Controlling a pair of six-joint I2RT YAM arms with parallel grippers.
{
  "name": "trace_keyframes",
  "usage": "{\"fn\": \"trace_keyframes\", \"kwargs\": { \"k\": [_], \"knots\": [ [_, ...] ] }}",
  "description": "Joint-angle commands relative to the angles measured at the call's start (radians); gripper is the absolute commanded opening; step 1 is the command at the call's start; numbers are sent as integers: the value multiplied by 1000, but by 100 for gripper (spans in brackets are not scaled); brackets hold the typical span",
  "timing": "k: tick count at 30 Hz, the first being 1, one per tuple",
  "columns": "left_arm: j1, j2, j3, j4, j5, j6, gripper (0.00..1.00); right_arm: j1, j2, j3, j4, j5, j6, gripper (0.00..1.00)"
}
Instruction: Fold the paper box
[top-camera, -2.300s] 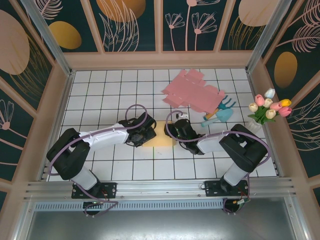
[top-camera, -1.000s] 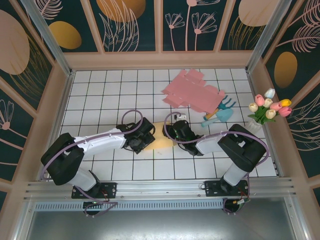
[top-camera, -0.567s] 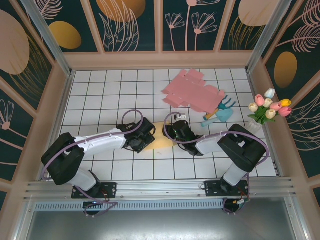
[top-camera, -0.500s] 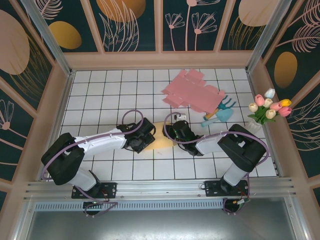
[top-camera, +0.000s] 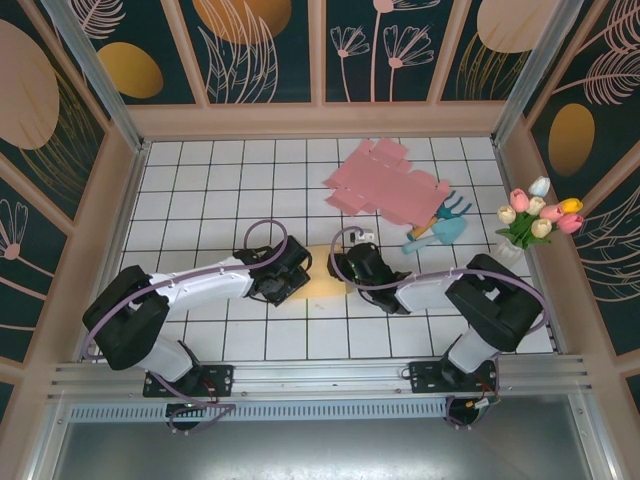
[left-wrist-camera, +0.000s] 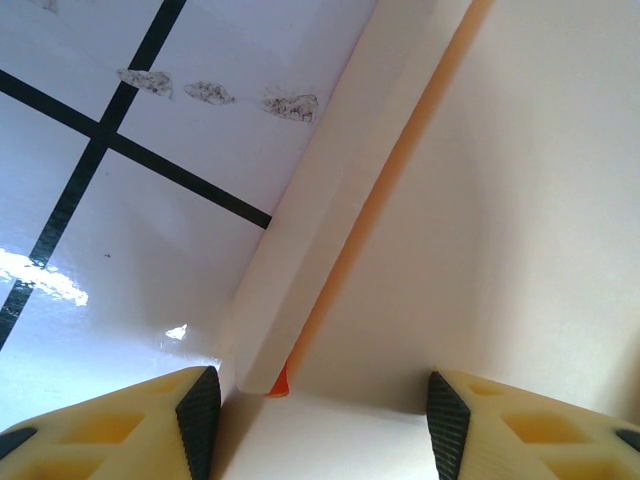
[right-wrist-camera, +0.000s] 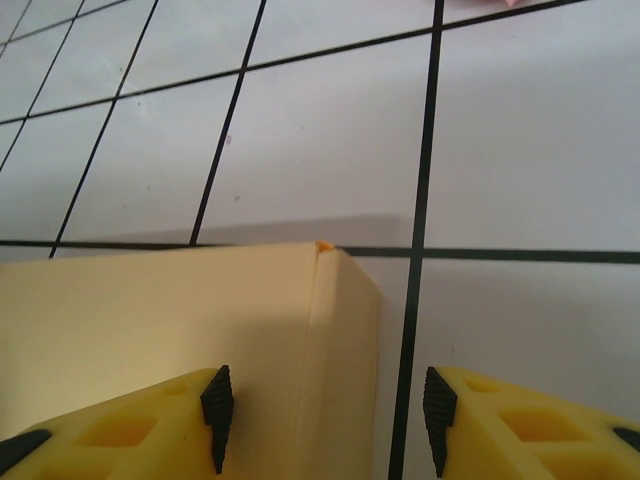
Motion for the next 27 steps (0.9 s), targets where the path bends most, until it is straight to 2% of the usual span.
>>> {"fn": "trace_keyframes", "kwargs": {
  "k": [1,15,27],
  "knots": [
    [1,26,-23,-25,-41,1,58,27,-57,-32,-120,-26,-17,56],
    [0,23,-30,-20,-44,-1,58,133,-309,-125,-202,18,24,51],
    [0,15,-31,-23,-45,-4,58,133,-239,-116,-169,-34,1,47]
  ]
}}
